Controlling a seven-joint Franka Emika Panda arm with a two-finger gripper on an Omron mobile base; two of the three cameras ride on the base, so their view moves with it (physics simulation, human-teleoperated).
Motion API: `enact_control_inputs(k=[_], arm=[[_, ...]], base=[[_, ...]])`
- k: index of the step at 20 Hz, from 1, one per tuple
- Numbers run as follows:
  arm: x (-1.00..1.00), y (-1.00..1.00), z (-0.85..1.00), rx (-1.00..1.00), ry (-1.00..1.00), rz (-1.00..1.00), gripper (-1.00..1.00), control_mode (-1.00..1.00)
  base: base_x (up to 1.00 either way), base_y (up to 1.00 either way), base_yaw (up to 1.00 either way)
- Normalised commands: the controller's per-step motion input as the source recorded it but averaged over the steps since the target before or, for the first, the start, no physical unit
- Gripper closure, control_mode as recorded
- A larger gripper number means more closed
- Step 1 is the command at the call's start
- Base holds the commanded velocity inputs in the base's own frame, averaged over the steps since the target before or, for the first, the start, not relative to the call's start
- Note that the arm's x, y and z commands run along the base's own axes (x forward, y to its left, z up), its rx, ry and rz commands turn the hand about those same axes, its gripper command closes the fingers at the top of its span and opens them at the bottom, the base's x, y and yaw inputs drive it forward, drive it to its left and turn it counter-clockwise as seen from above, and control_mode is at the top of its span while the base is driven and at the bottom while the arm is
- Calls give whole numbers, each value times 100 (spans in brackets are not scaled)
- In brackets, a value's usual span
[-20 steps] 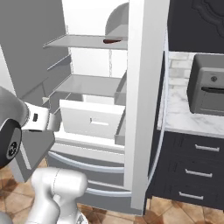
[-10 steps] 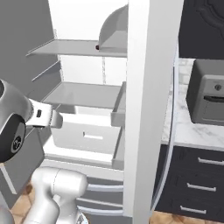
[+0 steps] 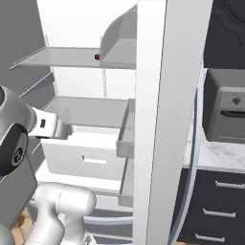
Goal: Move the hot dog bun to the plate on the dining table and place the condiment next to that plate. Then navigate to the fridge and take the sausage and place it on the plate as well.
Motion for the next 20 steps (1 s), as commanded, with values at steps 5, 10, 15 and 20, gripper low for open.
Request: enact_control_inputs(k=[5, 10, 15, 20], arm=[[0, 0, 0, 0, 0, 0, -100, 100], [81, 29, 73, -9, 0, -9, -100, -100], [91, 29, 88, -16, 0, -11, -100, -100], [77, 1, 37, -4, 0, -6, -100, -100]], base=[[83, 22, -8], [0, 0, 0], [0, 0, 0], [0, 0, 0]])
